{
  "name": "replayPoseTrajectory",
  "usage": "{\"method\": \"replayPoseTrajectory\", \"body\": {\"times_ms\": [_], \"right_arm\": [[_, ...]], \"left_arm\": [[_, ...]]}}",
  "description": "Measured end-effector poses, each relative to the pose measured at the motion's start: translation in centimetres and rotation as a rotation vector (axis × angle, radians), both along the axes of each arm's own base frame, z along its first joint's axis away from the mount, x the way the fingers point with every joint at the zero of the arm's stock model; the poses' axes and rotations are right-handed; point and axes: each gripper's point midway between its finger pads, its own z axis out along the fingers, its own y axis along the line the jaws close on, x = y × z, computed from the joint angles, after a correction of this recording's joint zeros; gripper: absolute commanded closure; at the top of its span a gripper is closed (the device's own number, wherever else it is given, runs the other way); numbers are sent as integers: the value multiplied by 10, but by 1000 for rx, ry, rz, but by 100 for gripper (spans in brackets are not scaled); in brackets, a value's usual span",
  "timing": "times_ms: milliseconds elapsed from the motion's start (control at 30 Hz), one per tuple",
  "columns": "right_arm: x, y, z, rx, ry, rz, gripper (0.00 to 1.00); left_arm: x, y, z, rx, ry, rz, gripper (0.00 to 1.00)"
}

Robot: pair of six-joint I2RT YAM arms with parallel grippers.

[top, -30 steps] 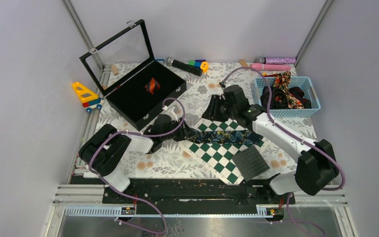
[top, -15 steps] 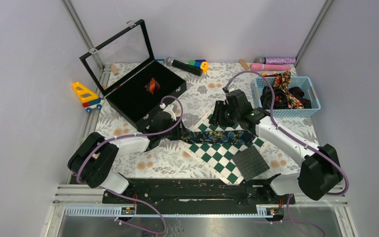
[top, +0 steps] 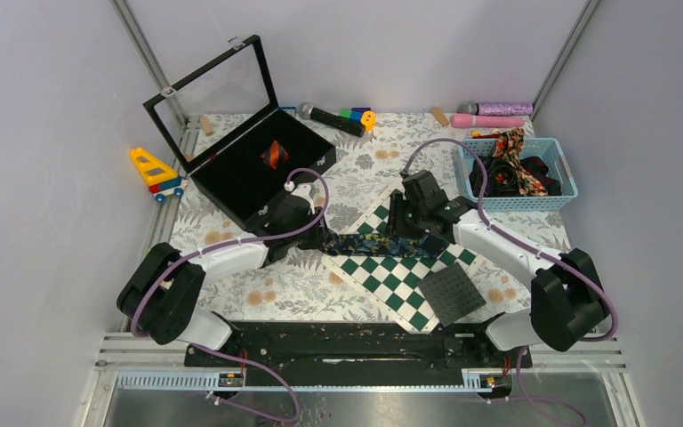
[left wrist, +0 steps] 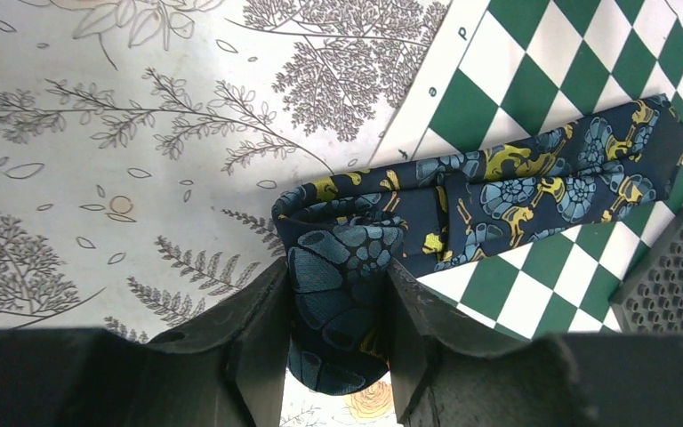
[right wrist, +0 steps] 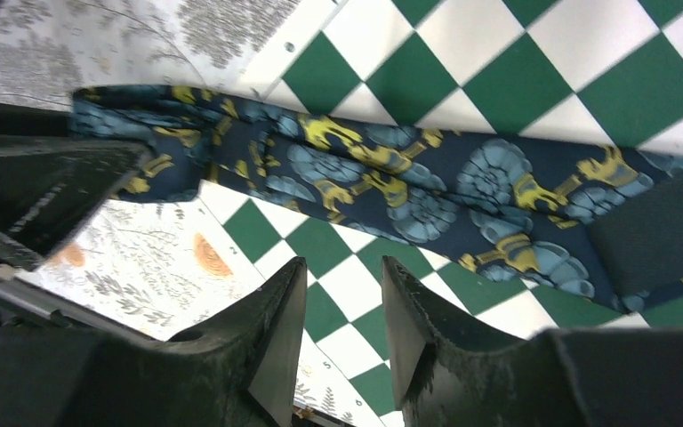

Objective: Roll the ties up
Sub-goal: Roll the tie at the center of the board.

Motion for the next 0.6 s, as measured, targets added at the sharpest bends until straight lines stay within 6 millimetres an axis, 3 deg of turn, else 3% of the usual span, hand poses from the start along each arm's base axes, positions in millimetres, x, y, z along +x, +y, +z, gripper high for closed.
{"method": "replayPoseTrajectory", "body": {"times_ms": [400,600], "right_arm": [[-27,-46,-44,-190,101,-75,52],[-31,-58,-57,-202,127,-103,50]], "left_arm": [[8,15,4,98,-21,33,62],[7,18,3,115,-16,34,63]]}}
